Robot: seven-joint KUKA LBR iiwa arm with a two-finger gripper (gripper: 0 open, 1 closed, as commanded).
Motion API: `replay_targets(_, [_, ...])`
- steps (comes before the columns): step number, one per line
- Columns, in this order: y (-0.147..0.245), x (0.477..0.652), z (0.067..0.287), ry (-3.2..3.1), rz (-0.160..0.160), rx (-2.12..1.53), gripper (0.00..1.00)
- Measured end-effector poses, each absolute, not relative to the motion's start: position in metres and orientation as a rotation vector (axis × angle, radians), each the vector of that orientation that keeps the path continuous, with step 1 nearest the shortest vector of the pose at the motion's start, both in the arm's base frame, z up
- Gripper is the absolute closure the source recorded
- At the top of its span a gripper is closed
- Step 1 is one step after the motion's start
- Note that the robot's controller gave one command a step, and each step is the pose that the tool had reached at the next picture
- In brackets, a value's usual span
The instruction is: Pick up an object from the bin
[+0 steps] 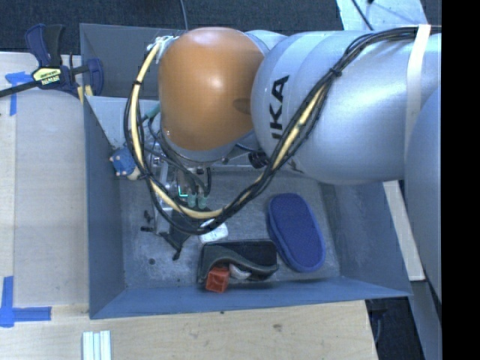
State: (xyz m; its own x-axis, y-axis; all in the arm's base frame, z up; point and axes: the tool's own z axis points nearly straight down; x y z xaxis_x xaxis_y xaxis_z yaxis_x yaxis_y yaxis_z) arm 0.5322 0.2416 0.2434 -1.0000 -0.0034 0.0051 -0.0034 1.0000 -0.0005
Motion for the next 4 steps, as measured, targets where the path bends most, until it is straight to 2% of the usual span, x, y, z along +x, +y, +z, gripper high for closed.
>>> replay_targets(1, [0.149,0.583,0.067,-3.104,0.000,0.477,0.00])
replay_targets(2, [0.183,0.607,0.103,-3.104,-0.004,0.537,0.00])
replay_targets(3, [0.170,0.596,0.100,-3.121,0.000,0.371,0.00])
replay_targets(4, [0.172,0.590,0.068,-3.124,0.000,0.322,0.00])
